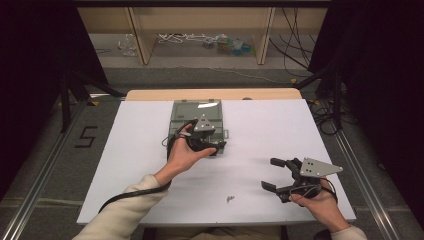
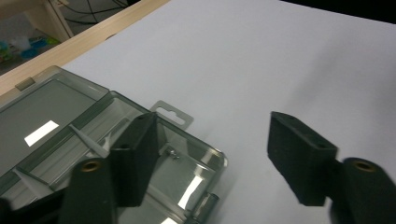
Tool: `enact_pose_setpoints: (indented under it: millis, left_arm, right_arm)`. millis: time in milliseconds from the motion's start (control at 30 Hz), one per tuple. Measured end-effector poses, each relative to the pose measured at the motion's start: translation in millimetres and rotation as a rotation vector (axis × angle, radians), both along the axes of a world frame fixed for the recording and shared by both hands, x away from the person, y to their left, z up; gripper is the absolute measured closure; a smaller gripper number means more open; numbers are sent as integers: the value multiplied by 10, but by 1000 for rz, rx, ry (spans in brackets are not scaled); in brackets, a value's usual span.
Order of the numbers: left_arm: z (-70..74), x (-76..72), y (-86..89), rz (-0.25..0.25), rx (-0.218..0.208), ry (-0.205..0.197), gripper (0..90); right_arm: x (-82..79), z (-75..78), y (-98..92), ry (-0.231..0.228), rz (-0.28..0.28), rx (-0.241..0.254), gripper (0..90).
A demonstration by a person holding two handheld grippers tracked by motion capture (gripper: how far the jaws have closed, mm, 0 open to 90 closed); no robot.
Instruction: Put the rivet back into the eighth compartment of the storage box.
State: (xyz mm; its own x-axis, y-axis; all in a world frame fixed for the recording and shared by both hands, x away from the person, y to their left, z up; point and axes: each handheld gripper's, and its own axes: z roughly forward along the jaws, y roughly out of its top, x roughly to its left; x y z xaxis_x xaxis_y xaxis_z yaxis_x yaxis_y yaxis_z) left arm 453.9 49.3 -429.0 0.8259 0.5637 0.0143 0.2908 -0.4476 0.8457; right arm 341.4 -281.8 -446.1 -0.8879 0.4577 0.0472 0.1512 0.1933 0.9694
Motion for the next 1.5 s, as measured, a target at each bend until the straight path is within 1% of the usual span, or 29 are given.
enact_pose_setpoints:
  millis: [33,67,133,167,200,233,267,300,333,367,400,600,633,667,700,733,767,833,867,900,933,967,1033,1100,1133,1233,1367,1433,1500]
  left_arm:
    - [9,-41,10,-20,-3,10,244]
    - [11,-95,10,-23,-20,11,225]
    - [25,-195,32,-52,-10,10,181]
    - [32,-243,48,-68,16,-3,161]
    - [32,-285,46,-67,14,6,158]
    - [31,-334,60,-83,39,-8,159]
    - [22,-380,57,-82,42,-14,161]
    - [18,-418,58,-91,50,-8,163]
    - [22,-447,70,-109,82,-12,163]
    - [14,-488,63,-121,85,-4,163]
    - [7,-522,58,-134,104,-5,163]
    - [-80,-716,-66,-249,190,25,177]
    - [-76,-724,-76,-279,255,28,181]
    - [-97,-749,-107,-276,282,35,181]
    - [-110,-762,-126,-292,296,35,178]
    - [-119,-773,-139,-301,304,42,180]
    - [-137,-791,-162,-302,299,55,180]
    - [-151,-810,-194,-325,318,60,180]
    - [-172,-828,-227,-325,303,69,180]
    - [-170,-829,-237,-343,320,71,181]
    - [-191,-851,-276,-350,305,84,189]
    - [-191,-858,-298,-379,331,86,203]
    - [-204,-893,-340,-408,352,84,244]
    - [-214,-914,-379,-441,379,98,276]
    - [-212,-910,-392,-469,417,97,284]
    - [-253,-922,-442,-503,475,103,303]
    - [-307,-919,-513,-531,510,114,339]
    - [-326,-915,-548,-540,511,123,354]
    - [-339,-910,-577,-548,523,123,361]
  right_arm:
    - [-1,0,0,1,-1,-1,158]
    - [-1,-1,1,0,-3,-3,158]
    - [0,-1,0,3,-4,-5,158]
    - [3,-3,2,3,-3,-1,158]
    - [3,0,-2,8,1,-9,158]
    - [5,-3,2,5,3,-4,158]
    - [-3,3,-1,12,2,-16,158]
    - [-5,1,3,8,0,-14,158]
    - [-1,1,5,6,1,-12,158]
    - [8,-12,18,-1,2,9,158]
    - [7,-8,9,3,1,0,158]
    - [5,-5,4,6,6,-3,158]
    - [3,-11,14,0,-4,8,158]
    - [4,-11,14,0,1,8,158]
    - [3,-7,7,3,0,-2,158]
    - [5,-6,3,6,7,-6,158]
    - [5,-7,4,7,9,-3,158]
    - [4,-6,3,7,10,-3,158]
    - [5,-7,2,7,10,-3,158]
    - [6,-6,1,8,10,-5,158]
    - [6,-7,2,7,9,-3,158]
    - [6,-8,3,6,10,-4,158]
    - [7,-11,8,3,6,-2,158]
    - [8,-12,9,2,7,0,158]
    - [7,-11,7,6,7,-1,158]
    - [8,-13,7,10,7,-2,158]
    - [8,-14,7,13,4,-5,158]
    - [7,-14,6,16,5,-5,158]
    - [8,-14,5,15,4,-5,158]
